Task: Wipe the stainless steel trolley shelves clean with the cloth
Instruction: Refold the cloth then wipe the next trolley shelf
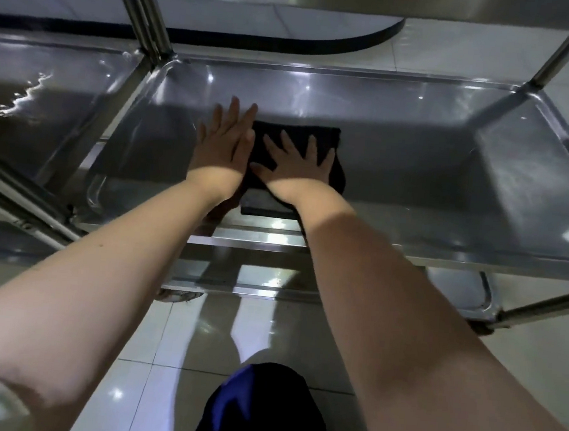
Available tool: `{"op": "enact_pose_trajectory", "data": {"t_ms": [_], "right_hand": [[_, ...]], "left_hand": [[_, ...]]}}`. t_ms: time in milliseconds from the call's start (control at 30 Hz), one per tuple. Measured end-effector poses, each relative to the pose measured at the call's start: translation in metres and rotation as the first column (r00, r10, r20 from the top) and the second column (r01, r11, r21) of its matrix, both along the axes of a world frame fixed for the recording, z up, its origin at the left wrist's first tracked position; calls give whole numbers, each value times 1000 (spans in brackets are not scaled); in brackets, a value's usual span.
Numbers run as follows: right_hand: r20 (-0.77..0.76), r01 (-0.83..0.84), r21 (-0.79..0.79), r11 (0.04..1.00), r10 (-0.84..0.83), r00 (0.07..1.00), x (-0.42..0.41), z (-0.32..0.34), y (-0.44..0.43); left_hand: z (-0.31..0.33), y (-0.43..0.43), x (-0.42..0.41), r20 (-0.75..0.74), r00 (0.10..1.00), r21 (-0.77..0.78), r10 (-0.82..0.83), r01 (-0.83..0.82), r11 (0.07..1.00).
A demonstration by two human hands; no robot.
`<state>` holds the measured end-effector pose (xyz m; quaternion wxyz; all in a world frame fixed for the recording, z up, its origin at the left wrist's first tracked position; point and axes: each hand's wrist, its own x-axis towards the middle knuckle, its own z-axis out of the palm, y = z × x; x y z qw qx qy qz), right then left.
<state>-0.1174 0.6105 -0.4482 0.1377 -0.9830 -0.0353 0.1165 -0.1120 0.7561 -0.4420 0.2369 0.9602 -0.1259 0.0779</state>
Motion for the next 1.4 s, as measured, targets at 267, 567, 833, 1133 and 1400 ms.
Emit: {"op": "enact_pose_trajectory", "data": {"t_ms": [267, 567, 833, 1133, 1400], "right_hand": [[28, 257, -21, 966, -257, 966, -44, -15, -118], [80, 239, -130, 962, -230, 970, -48, -28, -113], [70, 245, -157, 957, -237, 969, -48, -29, -109], [105, 238, -110, 965, -227, 968, -52, -27, -114], [55, 236, -173, 956, -230, 972, -51, -13, -98]], "left_hand": [[-7, -115, -1, -352, 934, 335, 60, 66, 940], [-17, -53, 28, -241, 955, 431, 172, -53, 901], [-16, -46, -4, -282, 933, 432, 222, -83, 898], [-17, -41, -44, -302, 943, 420, 140, 0, 907], [-15, 45, -31, -280, 912, 452, 300, -151, 879]]}}
